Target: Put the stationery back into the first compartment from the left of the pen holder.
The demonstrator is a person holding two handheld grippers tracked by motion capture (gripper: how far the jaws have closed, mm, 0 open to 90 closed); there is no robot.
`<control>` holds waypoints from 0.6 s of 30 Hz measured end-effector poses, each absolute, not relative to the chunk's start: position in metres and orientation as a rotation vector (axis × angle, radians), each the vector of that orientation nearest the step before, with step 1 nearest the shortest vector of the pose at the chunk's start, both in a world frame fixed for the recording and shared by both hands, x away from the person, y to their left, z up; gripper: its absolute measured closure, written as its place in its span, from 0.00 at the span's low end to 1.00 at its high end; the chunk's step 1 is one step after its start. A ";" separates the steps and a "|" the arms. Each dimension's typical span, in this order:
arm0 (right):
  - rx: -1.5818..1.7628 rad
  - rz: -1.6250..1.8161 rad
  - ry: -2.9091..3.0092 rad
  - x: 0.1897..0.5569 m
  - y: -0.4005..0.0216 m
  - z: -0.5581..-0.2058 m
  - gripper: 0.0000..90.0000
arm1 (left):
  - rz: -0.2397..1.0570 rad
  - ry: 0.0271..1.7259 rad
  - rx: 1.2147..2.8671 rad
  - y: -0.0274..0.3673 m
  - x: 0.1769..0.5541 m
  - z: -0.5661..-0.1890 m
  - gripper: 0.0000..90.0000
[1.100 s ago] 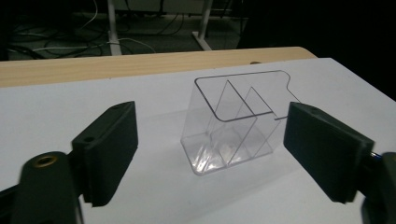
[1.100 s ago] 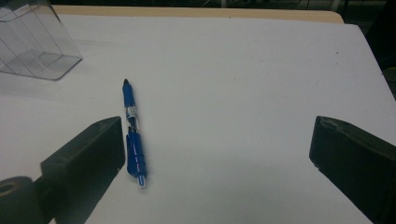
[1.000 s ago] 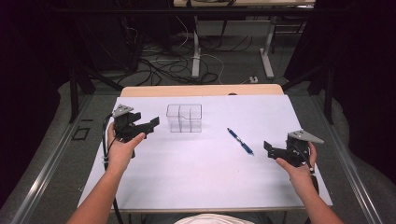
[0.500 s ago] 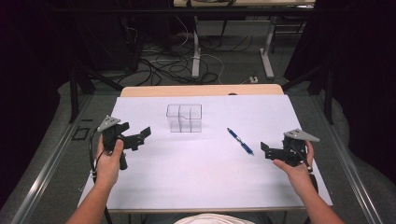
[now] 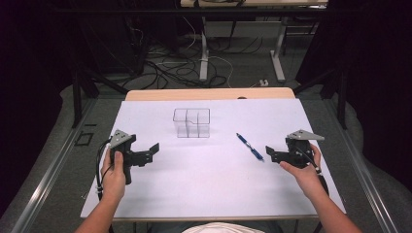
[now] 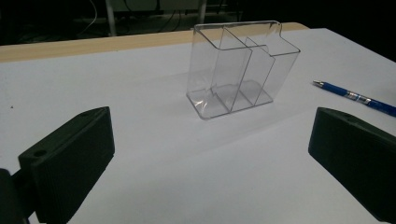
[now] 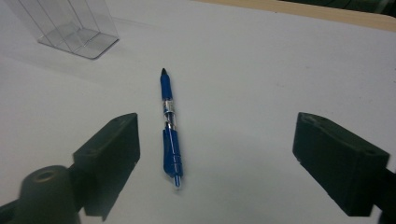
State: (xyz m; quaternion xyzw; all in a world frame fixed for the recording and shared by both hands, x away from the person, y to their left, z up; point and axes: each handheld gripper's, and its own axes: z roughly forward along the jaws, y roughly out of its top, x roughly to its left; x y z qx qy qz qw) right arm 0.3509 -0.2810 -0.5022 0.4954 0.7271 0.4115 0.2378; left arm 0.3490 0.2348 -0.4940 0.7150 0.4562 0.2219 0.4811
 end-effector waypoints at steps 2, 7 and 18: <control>1.350 1.126 2.014 0.353 -0.279 -0.500 0.18 | 0.540 1.110 1.742 0.234 0.348 -0.495 0.00; 1.346 1.103 2.063 0.363 -0.273 -0.494 0.27 | 0.526 1.115 1.741 0.233 0.348 -0.498 0.00; 1.331 0.990 2.172 0.388 -0.255 -0.482 0.37 | 0.525 1.119 1.728 0.236 0.347 -0.498 0.00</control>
